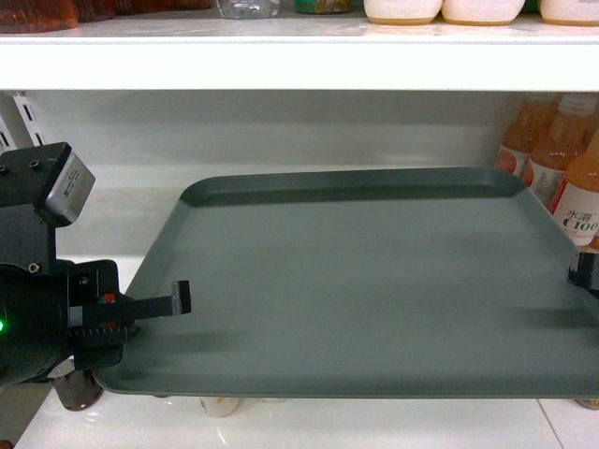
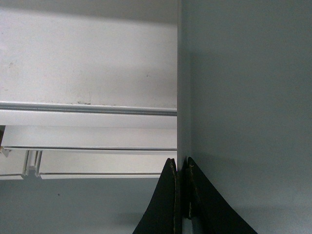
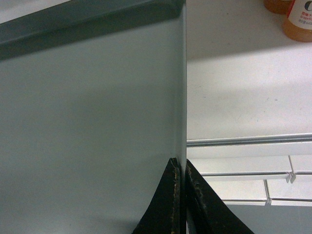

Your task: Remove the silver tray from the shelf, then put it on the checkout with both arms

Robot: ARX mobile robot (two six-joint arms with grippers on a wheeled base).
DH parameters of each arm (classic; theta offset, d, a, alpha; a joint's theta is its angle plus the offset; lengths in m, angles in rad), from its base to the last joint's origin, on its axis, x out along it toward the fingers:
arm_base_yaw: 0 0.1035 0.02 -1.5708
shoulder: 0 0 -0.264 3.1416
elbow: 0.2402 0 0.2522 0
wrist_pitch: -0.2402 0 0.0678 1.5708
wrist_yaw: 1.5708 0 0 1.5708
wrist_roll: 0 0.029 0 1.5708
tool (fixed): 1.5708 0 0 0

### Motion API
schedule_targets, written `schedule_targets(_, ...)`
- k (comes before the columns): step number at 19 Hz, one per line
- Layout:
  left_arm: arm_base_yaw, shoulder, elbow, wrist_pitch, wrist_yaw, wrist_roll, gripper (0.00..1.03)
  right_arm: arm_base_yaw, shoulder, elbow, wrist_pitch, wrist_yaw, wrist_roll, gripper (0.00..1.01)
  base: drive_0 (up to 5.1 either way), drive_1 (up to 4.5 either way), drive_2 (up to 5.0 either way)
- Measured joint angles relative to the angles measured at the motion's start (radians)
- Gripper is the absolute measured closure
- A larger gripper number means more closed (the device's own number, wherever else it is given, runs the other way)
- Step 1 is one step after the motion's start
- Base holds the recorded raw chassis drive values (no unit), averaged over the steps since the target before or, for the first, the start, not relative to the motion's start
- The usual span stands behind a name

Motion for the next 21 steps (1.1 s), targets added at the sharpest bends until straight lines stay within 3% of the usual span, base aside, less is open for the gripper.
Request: schedule_targets(21,0.000,0.001,0.000,-0.002,-0.001,0.000,1.00,0.000,0.001,-0.001,-0.001,-0.003,0.000,0.98,0.0,-4.14,4.1)
